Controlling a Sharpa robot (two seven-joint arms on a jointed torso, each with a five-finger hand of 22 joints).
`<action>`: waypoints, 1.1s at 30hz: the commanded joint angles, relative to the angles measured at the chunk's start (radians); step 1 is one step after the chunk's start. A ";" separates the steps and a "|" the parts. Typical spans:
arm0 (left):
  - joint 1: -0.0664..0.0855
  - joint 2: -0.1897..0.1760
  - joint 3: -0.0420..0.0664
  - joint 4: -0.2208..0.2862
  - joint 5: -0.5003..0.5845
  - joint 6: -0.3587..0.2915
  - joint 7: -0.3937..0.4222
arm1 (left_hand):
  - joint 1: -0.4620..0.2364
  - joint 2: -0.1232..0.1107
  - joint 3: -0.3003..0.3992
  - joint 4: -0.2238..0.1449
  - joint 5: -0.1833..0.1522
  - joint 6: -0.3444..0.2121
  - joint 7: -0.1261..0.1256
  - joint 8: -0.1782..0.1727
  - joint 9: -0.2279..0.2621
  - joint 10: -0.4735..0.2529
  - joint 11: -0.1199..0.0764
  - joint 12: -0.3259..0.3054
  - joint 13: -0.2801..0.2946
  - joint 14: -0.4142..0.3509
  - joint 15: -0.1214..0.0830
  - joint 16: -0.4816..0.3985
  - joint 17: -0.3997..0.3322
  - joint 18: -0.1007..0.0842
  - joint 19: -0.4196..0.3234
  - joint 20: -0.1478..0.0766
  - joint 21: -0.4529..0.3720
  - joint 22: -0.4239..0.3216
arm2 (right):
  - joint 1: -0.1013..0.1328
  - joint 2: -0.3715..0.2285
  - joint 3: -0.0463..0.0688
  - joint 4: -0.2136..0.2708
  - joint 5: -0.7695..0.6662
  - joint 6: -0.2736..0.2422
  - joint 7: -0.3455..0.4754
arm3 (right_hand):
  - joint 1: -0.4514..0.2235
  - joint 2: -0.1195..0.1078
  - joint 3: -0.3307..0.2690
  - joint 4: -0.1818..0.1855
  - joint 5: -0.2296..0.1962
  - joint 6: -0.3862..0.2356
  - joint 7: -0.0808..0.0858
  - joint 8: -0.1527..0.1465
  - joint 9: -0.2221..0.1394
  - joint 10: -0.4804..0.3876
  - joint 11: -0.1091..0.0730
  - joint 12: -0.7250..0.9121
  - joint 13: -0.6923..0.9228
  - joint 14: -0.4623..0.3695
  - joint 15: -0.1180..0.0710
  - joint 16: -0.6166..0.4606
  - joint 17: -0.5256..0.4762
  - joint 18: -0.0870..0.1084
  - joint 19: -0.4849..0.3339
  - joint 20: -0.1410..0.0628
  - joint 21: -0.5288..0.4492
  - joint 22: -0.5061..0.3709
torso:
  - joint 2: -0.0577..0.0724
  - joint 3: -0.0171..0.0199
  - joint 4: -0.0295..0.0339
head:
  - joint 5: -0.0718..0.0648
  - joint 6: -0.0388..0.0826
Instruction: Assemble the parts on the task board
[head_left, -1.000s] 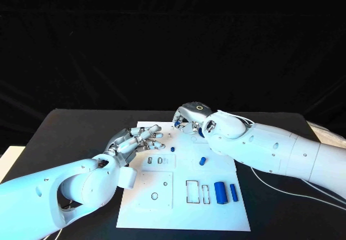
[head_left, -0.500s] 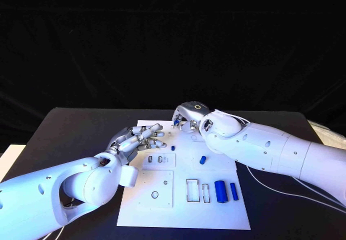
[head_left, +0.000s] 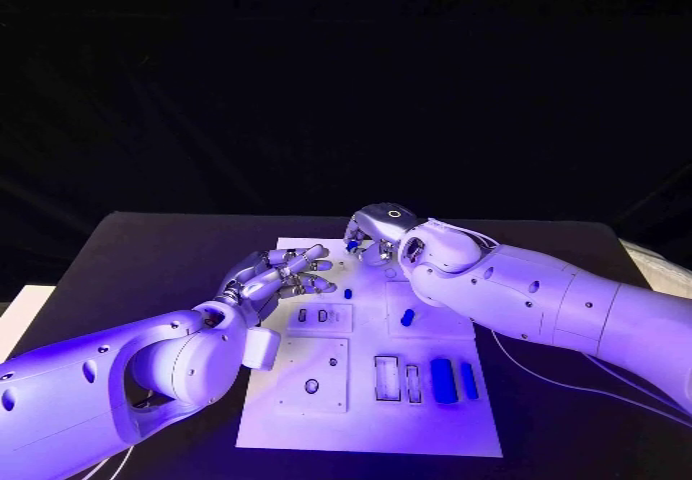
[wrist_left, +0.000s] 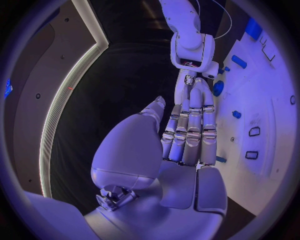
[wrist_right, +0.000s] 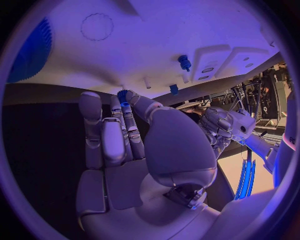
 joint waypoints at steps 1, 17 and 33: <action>0.001 0.003 0.001 -0.001 0.001 0.022 0.003 | 0.006 0.005 0.000 -0.007 0.004 0.000 0.001 0.000 0.002 -0.004 -0.001 0.007 -0.001 -0.006 0.002 -0.006 -0.001 0.002 -0.007 -0.001 -0.003 -0.001 | -0.002 0.001 0.000 0.005 -0.003 0.017 0.012 | 0.002 -0.001 -0.001 0.006 0.003 -0.005 0.004 -0.005 0.001 0.011 -0.018 0.004 0.010 0.037 0.004 0.004 0.001 -0.009 0.000 0.004 0.005 0.001 | 0.000 -0.0003 -0.0006 | 0.001 -0.001; 0.001 0.009 0.001 -0.004 0.004 0.023 0.003 | 0.007 0.005 0.001 -0.008 0.004 0.000 0.001 -0.001 0.002 -0.005 0.000 0.007 -0.002 -0.006 0.002 -0.007 -0.002 0.002 -0.007 -0.001 -0.003 -0.001 | -0.004 0.030 0.000 -0.023 -0.033 0.031 -0.030 | -0.011 -0.010 -0.012 0.015 0.004 -0.015 0.007 -0.013 0.000 -0.003 -0.014 -0.002 0.007 0.036 0.008 0.006 0.001 -0.009 -0.004 0.006 0.009 0.004 | 0.001 -0.0015 0.0020 | 0.005 -0.001; 0.001 0.009 0.001 -0.002 0.004 0.028 0.002 | 0.007 0.005 0.001 -0.008 0.004 0.000 0.001 -0.001 0.002 -0.005 0.000 0.007 -0.002 -0.006 0.002 -0.007 -0.002 0.002 -0.007 -0.001 -0.003 -0.001 | -0.004 0.044 0.000 -0.037 -0.037 0.050 -0.051 | -0.033 -0.051 -0.035 0.030 -0.002 -0.115 0.036 -0.033 -0.021 -0.201 0.030 -0.004 -0.020 0.003 0.049 -0.070 -0.111 0.007 -0.084 0.036 -0.057 -0.097 | 0.001 -0.0007 -0.0002 | 0.008 -0.004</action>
